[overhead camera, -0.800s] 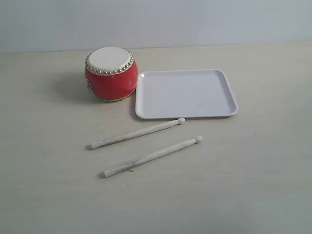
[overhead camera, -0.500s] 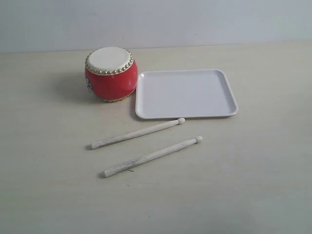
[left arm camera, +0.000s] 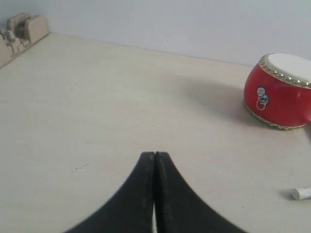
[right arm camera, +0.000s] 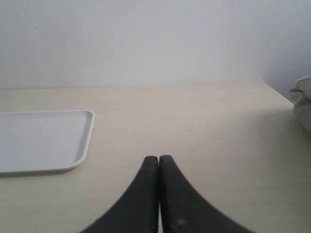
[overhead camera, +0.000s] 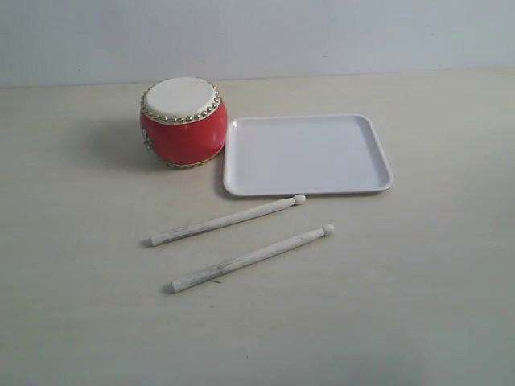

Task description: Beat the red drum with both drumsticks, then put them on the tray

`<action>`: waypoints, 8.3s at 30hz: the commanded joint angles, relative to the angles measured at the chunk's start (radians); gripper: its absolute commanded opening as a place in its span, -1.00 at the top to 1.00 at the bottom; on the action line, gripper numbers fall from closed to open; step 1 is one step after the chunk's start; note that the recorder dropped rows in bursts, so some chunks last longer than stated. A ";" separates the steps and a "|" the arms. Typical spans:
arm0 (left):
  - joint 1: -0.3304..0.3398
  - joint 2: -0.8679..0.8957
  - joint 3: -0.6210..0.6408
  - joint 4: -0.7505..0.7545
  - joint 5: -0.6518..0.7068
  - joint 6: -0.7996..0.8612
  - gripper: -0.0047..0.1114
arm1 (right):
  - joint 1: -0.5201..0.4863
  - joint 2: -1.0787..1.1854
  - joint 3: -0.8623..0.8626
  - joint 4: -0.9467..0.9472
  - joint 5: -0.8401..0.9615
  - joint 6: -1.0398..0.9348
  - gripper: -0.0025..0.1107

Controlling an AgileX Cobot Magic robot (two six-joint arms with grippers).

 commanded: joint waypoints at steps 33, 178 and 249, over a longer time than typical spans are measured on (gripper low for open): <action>-0.311 1.710 -1.436 -0.238 0.733 0.481 0.92 | -0.009 -0.005 0.004 -0.008 -0.010 0.000 0.96; -0.588 2.027 -1.451 -0.271 0.577 1.014 0.92 | -0.007 -0.005 0.004 -0.008 -0.010 0.000 0.96; -0.211 1.804 -1.032 -1.884 0.855 2.354 0.92 | 0.012 1.739 -0.969 -1.359 -1.494 1.275 0.96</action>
